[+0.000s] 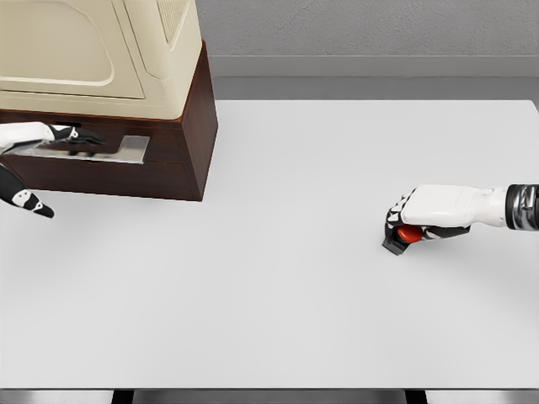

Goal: Open the cabinet drawer with left arm, and place a switch into the drawer with right arm

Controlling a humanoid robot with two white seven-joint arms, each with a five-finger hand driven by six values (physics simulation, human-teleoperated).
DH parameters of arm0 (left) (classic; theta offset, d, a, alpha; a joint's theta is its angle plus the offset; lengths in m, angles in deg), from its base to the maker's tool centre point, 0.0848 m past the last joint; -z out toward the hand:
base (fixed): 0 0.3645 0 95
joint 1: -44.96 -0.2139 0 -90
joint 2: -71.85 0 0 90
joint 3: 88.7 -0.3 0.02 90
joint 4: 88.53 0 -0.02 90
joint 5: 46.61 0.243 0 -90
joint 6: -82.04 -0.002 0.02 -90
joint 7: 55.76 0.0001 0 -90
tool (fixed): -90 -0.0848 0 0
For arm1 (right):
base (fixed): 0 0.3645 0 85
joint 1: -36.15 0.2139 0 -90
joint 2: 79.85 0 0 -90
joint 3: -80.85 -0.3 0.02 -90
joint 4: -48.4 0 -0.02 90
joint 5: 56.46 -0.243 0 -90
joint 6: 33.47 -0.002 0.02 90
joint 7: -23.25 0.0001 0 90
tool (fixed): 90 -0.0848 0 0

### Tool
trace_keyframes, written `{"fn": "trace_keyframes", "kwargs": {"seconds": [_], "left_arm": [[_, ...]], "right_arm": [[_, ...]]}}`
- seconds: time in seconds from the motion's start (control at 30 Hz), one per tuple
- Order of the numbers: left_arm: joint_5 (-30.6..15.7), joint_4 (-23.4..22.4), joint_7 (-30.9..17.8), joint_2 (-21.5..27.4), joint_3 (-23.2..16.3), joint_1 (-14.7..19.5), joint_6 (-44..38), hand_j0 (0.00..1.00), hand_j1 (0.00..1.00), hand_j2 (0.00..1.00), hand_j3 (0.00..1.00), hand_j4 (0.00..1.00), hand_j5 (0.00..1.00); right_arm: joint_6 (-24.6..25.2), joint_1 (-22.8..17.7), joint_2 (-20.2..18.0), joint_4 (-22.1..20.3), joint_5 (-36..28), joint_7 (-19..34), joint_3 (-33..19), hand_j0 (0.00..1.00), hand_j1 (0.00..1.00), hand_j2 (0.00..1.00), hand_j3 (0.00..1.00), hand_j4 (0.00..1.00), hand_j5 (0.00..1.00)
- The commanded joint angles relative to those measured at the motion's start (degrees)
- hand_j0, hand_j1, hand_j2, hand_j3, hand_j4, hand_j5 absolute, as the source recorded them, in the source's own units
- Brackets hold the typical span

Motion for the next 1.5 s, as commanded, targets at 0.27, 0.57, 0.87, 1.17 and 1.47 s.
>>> {"fn": "trace_keyframes", "kwargs": {"seconds": [0.27, 0.57, 0.87, 1.17, 1.47], "left_arm": [[0.2, -0.1, -0.1, 0.1, 0.8, -0.9, 0.0, 1.0, 1.0, 1.0, 1.0, 1.0, 1.0], [-0.1, -0.2, -0.1, 0.5, 0.8, -1.1, -0.8, 1.0, 1.0, 1.0, 1.0, 1.0, 1.0], [-1.7, 0.2, -0.1, 0.9, 1.7, -3.1, -1.6, 1.0, 1.0, 1.0, 1.0, 1.0, 1.0], [-1.7, 1.0, -0.1, 1.1, 13.8, -15.6, -1.6, 1.0, 1.0, 1.0, 1.0, 1.0, 1.0], [-2.9, 3.1, -0.1, 3.7, 13.6, -15.8, -1.6, 1.0, 1.0, 1.0, 1.0, 1.0, 1.0]], "right_arm": [[0.2, 0.0, 0.1, 0.1, -0.5, 0.0, 0.0, 0.66, 0.66, 0.66, 0.66, 0.66, 0.66], [0.2, 0.4, 0.3, 0.0, -0.5, 0.0, 0.0, 0.77, 0.77, 0.77, 0.77, 0.77, 0.77], [0.2, 0.6, 0.3, -1.6, -0.5, 0.0, 0.1, 0.77, 0.77, 0.77, 0.77, 0.77, 0.77], [0.2, 0.6, 0.0, -1.8, -1.2, 0.0, 0.1, 0.66, 0.66, 0.66, 0.66, 0.66, 0.66], [0.2, 0.4, 0.0, -1.7, -1.2, 0.0, 0.7, 0.61, 0.61, 0.61, 0.61, 0.61, 0.61]]}}
